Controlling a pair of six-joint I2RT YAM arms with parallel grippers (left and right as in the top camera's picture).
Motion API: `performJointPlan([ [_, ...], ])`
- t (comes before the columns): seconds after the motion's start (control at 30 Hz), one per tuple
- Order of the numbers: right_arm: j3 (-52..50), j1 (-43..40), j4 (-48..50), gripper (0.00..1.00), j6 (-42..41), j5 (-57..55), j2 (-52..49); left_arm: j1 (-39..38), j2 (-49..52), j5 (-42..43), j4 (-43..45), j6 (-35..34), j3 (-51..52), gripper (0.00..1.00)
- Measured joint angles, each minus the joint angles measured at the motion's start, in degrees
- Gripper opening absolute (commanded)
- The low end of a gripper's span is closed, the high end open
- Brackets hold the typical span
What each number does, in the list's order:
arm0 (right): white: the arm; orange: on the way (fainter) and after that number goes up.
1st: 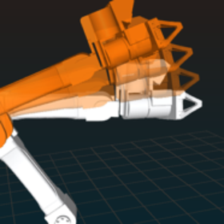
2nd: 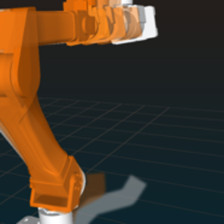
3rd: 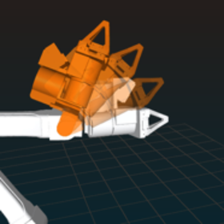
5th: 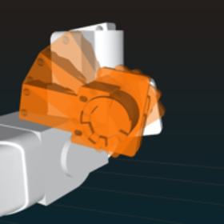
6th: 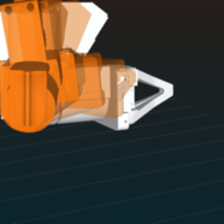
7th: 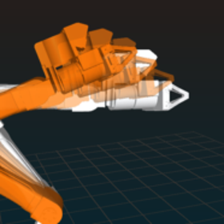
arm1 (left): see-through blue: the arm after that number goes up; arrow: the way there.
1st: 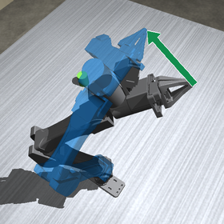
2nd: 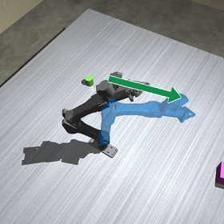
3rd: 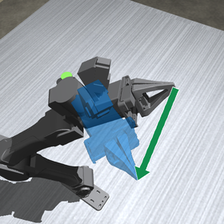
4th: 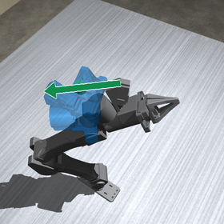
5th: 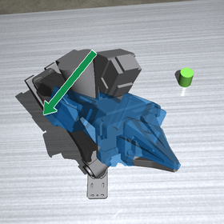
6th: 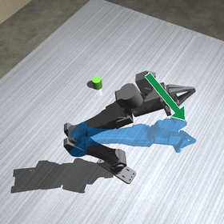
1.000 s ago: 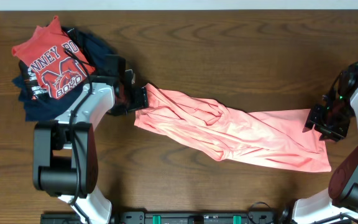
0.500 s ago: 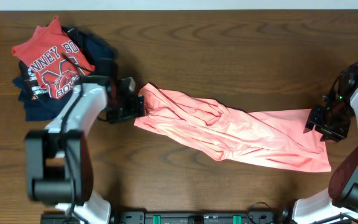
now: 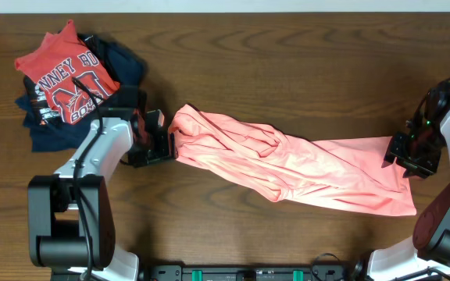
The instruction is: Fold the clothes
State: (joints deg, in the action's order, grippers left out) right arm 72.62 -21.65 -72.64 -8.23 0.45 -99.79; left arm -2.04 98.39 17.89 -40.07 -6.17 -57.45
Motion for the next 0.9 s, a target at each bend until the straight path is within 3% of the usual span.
performJointPlan([
  [0.3,0.00,0.00,-0.15,0.50,0.00,0.02,0.00,-0.44,0.44,0.07,13.11,-3.28,1.90,0.67],
  [0.43,0.00,0.00,-0.28,0.51,0.00,0.02,0.00,-1.16,0.46,0.17,15.10,-3.98,1.90,0.68],
  [0.53,0.00,0.02,-0.39,0.51,0.00,0.02,0.00,-1.29,0.46,0.17,15.91,-4.42,1.90,0.75],
  [0.67,0.00,0.00,-0.48,0.51,0.00,0.02,0.00,-1.29,0.46,0.22,14.99,-4.57,1.88,0.74],
  [0.8,0.00,0.00,-0.81,0.50,0.00,0.02,0.00,-1.29,0.46,0.37,7.72,-4.66,0.70,0.55],
  [0.9,0.00,0.00,-0.61,0.51,0.00,0.02,0.00,-1.29,0.22,0.59,4.31,-4.74,-1.22,0.51],
])
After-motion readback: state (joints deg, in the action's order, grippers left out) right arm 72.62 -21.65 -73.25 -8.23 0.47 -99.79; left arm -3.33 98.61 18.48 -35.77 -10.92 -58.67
